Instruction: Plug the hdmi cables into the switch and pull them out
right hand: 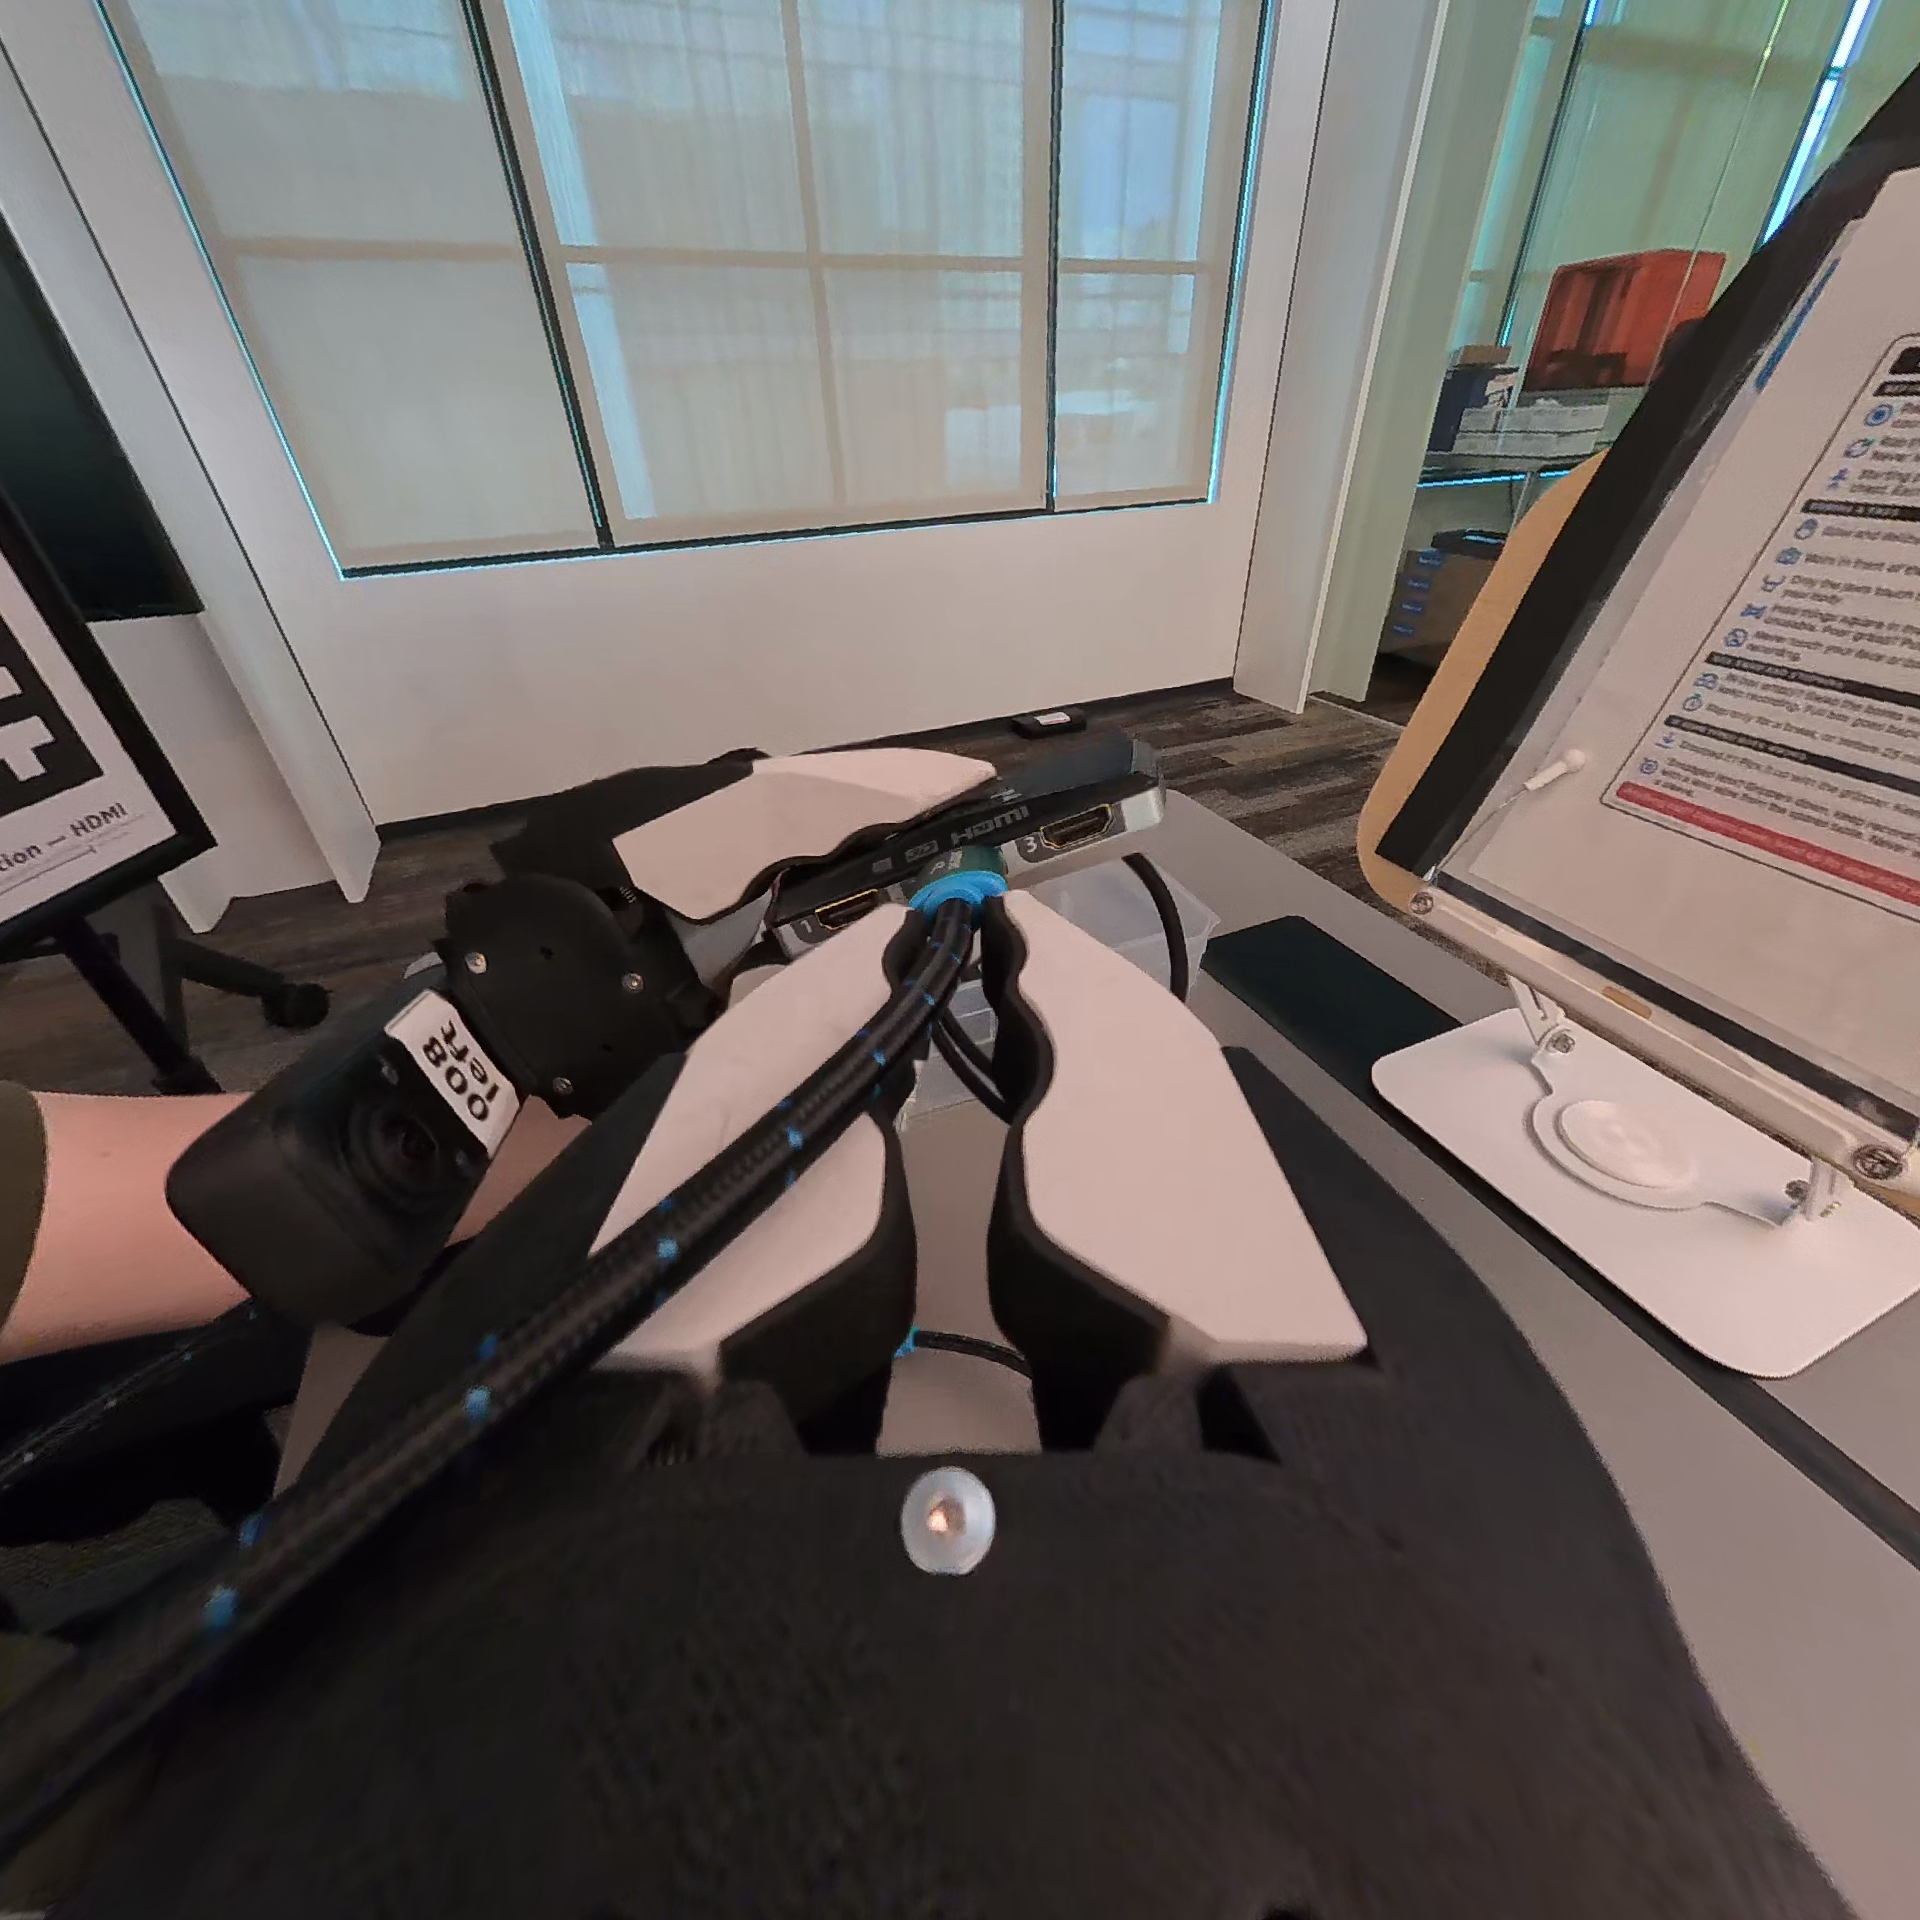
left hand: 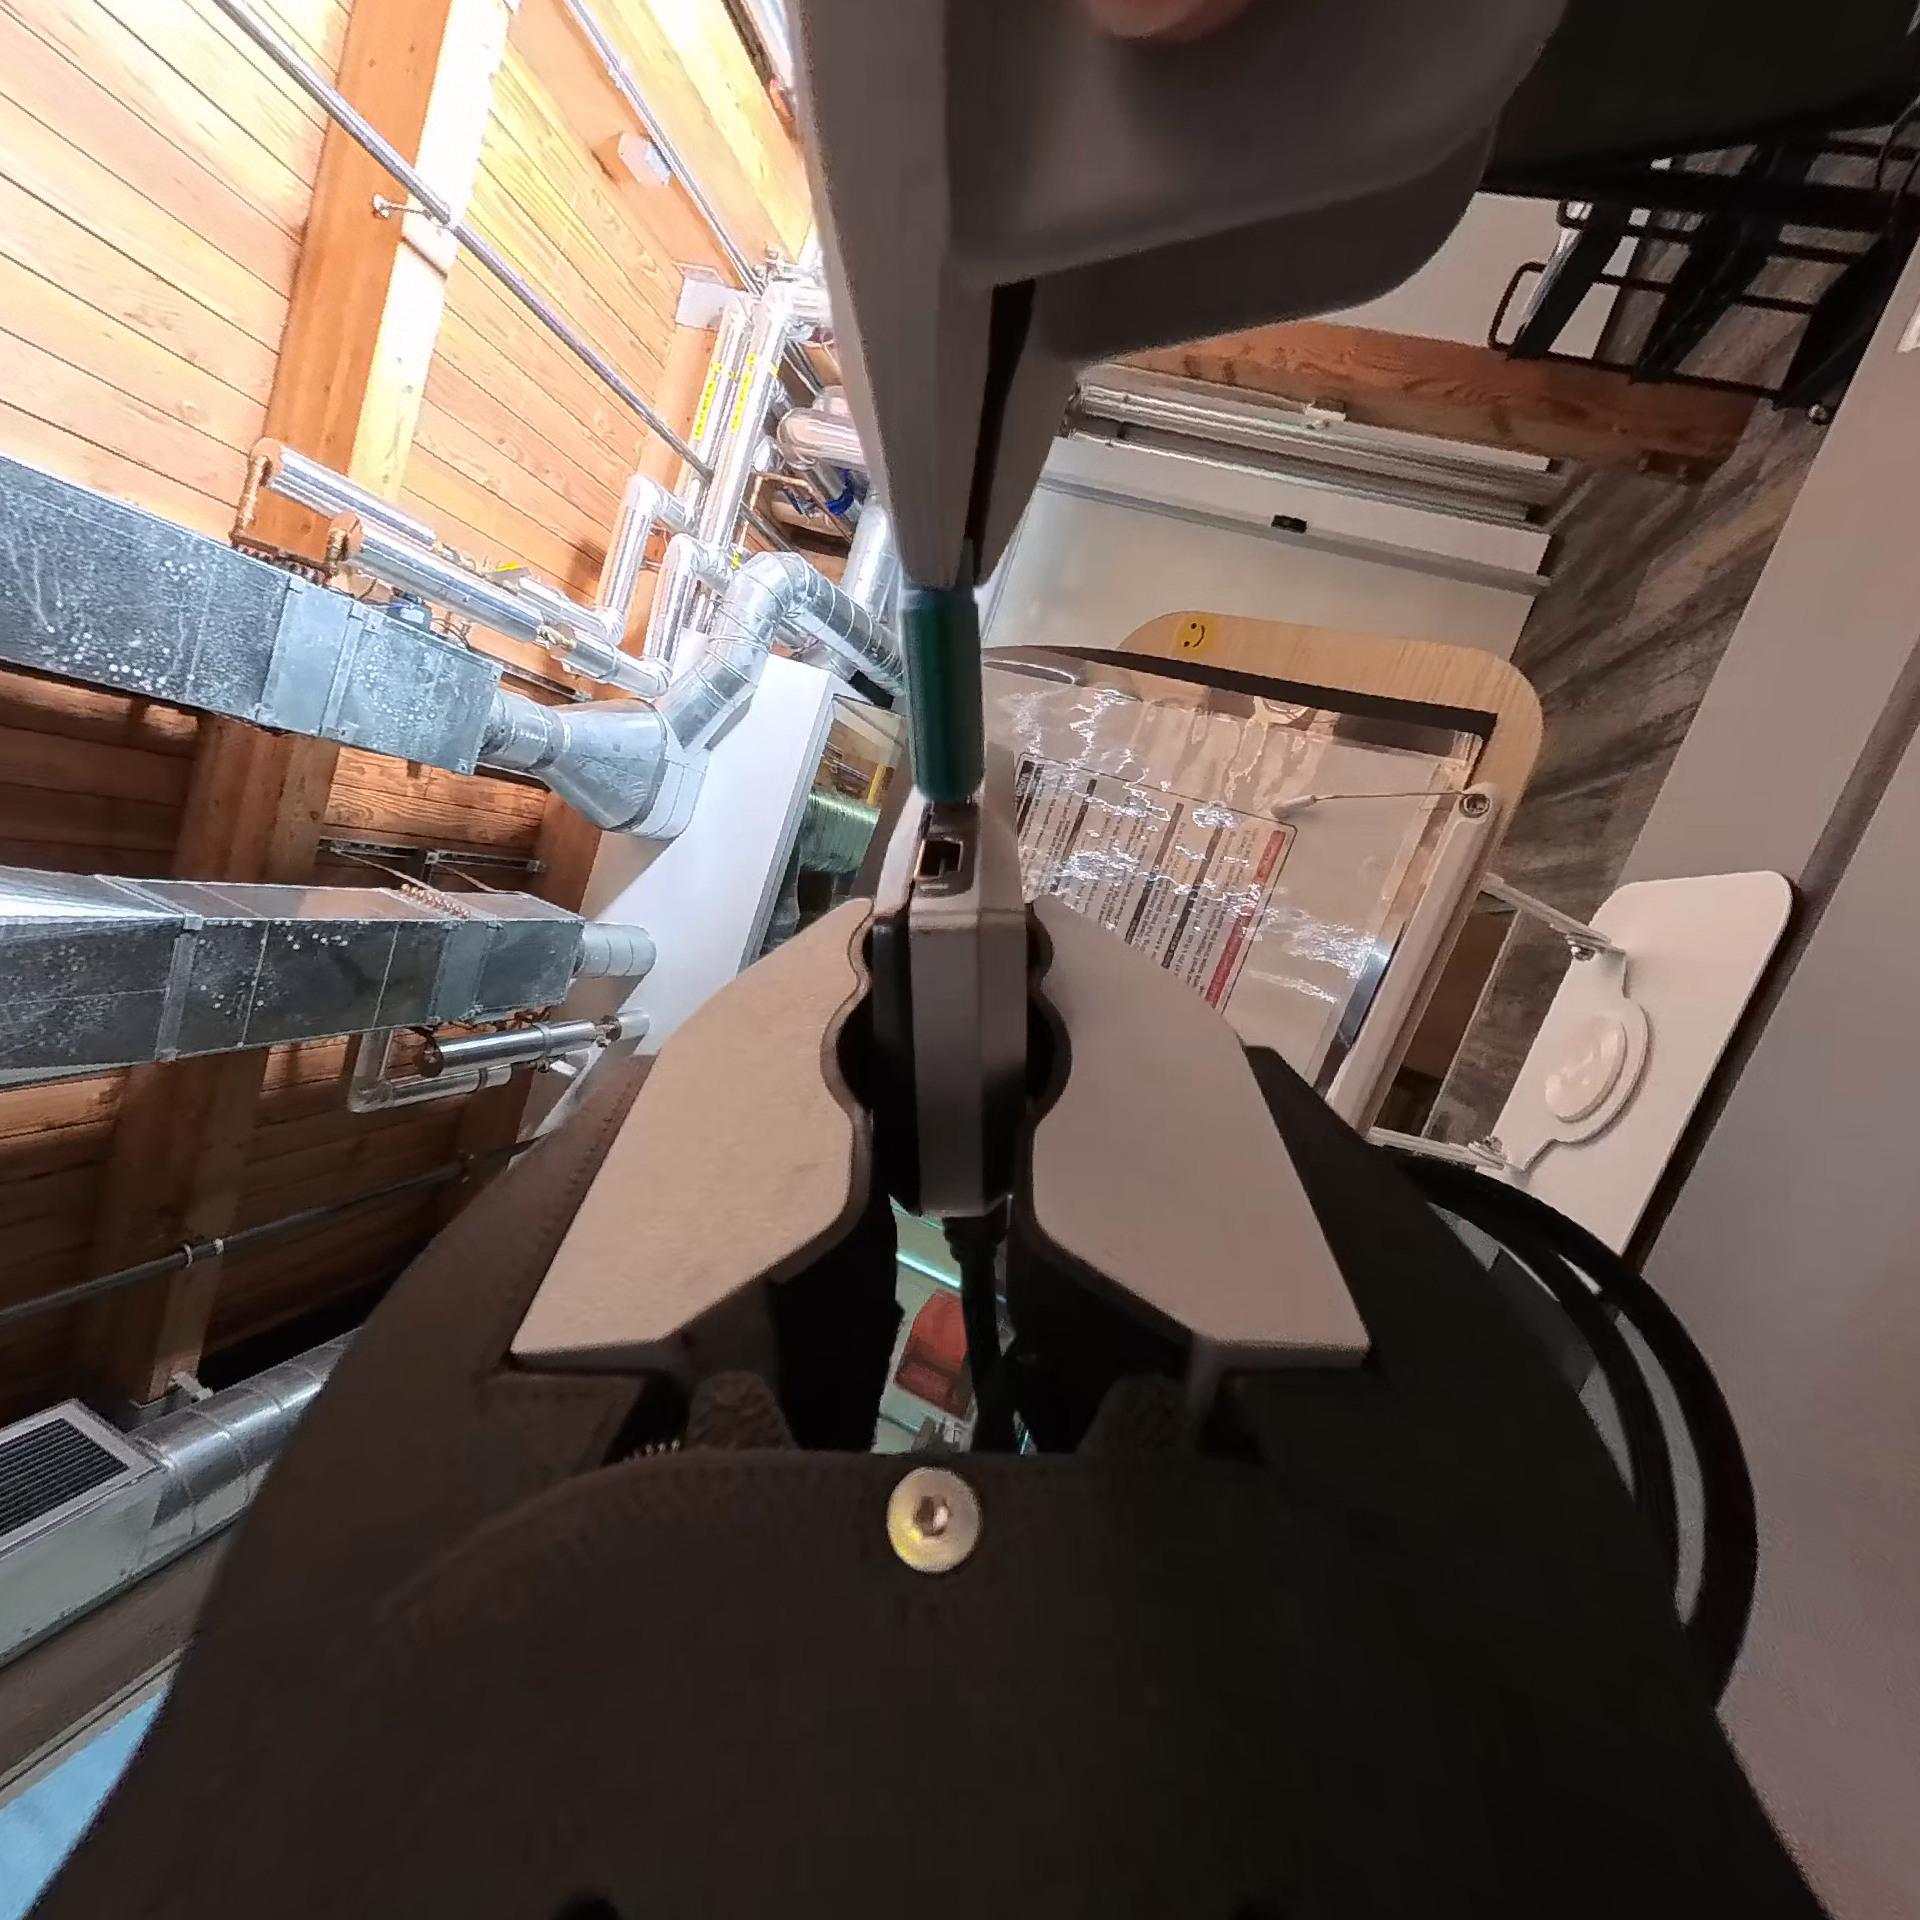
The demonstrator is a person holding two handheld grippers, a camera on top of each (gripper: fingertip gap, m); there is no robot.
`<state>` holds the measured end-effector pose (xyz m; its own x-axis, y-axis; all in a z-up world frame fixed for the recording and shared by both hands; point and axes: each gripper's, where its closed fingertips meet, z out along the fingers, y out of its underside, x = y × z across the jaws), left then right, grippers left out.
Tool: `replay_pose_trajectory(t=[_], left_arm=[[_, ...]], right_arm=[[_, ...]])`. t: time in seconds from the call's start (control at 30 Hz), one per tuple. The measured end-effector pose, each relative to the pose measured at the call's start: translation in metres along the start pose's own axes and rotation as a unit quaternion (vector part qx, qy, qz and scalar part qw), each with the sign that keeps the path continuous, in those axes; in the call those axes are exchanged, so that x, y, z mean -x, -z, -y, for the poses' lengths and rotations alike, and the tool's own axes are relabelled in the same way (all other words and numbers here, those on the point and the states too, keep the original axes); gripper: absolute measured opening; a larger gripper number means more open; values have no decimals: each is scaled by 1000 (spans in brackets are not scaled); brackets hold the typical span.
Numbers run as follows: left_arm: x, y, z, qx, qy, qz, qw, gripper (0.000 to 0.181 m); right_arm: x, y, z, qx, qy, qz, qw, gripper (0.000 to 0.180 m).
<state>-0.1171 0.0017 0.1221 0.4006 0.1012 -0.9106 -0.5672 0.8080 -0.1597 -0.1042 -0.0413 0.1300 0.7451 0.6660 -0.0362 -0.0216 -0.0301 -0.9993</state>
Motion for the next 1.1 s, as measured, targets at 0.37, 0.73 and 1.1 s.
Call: replay_pose_trajectory(t=[0.37, 0.73, 1.1], left_arm=[[-13, -8, -12, 20, 22, -46, 999, 22], [25, -2, -60, 5, 89, -50, 995, 22], [14, 4, -51, -41, 73, -72, 994, 22]], right_arm=[[-15, -6, -9, -12, 14, 11, 1000, 12], [-26, -51, -171, 198, 17, 163, 966, 31], [-61, -53, -269, 420, 230, 67, 875, 7]])
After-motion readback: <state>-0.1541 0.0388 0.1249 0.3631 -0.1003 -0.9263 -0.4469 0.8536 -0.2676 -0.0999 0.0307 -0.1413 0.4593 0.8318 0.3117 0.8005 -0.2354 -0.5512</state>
